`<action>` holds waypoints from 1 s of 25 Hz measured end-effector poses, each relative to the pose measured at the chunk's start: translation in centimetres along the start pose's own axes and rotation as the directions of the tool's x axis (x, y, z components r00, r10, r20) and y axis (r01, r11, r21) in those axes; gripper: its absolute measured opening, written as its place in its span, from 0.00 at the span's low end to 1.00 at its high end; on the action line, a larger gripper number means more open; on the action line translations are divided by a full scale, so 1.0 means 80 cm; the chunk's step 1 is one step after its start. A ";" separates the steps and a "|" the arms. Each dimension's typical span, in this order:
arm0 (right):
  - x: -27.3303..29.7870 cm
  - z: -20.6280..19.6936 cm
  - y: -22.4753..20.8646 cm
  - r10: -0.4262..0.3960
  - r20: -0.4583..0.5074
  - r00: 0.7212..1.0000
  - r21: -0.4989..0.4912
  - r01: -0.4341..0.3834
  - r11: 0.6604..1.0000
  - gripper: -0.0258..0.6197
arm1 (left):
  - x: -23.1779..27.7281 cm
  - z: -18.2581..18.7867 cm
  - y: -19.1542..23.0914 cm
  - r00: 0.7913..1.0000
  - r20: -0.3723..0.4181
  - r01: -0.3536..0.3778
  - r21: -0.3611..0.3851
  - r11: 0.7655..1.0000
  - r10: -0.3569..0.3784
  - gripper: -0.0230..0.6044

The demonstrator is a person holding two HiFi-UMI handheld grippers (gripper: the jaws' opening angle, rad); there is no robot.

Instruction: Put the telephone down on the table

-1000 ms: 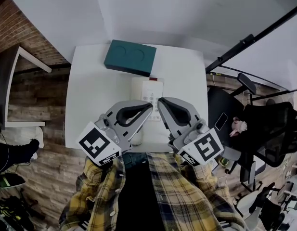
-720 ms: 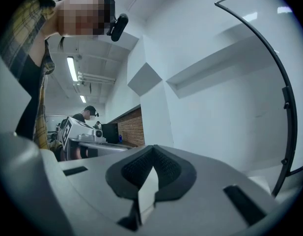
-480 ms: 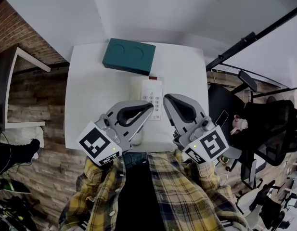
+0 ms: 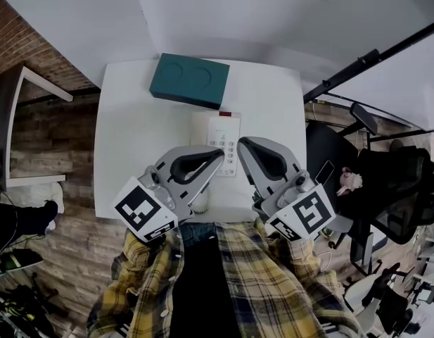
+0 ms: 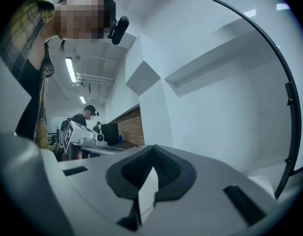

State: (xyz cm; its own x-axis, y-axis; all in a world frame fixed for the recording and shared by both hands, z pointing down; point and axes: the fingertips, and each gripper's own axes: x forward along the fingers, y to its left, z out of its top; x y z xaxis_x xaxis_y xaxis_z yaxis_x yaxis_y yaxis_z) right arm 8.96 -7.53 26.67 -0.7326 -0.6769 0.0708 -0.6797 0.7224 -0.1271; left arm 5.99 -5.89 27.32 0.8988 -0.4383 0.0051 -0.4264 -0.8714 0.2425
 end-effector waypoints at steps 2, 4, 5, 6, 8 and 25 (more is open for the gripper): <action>0.003 0.001 0.000 0.000 -0.001 1.000 0.000 0.000 1.000 0.08 | -0.001 0.000 0.003 1.000 0.001 -0.003 -0.004 1.000 0.003 0.06; 0.006 0.001 0.001 0.002 -0.002 1.000 0.000 -0.002 1.000 0.08 | -0.002 0.000 0.006 1.000 0.001 -0.005 -0.008 1.000 0.005 0.06; 0.007 0.001 0.001 0.004 -0.002 1.000 0.001 -0.004 1.000 0.08 | -0.002 -0.001 0.007 1.000 0.001 -0.006 -0.010 1.000 0.006 0.06; 0.008 0.000 0.002 0.004 -0.003 1.000 0.003 -0.004 1.000 0.08 | -0.003 -0.001 0.008 1.000 0.002 -0.005 -0.013 1.000 0.005 0.06; 0.010 -0.001 0.002 0.004 -0.004 1.000 0.008 -0.004 1.000 0.08 | -0.004 -0.001 0.010 1.000 0.003 -0.004 -0.017 1.000 0.005 0.06; 0.016 -0.019 0.005 0.004 -0.053 0.999 0.001 -0.004 1.000 0.08 | -0.006 -0.002 0.015 1.000 0.002 0.008 -0.013 1.000 -0.008 0.06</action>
State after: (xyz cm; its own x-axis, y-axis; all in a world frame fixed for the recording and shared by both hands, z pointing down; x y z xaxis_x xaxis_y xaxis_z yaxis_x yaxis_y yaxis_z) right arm 7.71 -7.85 28.24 -0.7359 -0.6658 0.1228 -0.6771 0.7247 -0.1279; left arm 5.11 -6.68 27.76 0.9021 -0.4314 0.0012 -0.4174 -0.8721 0.2552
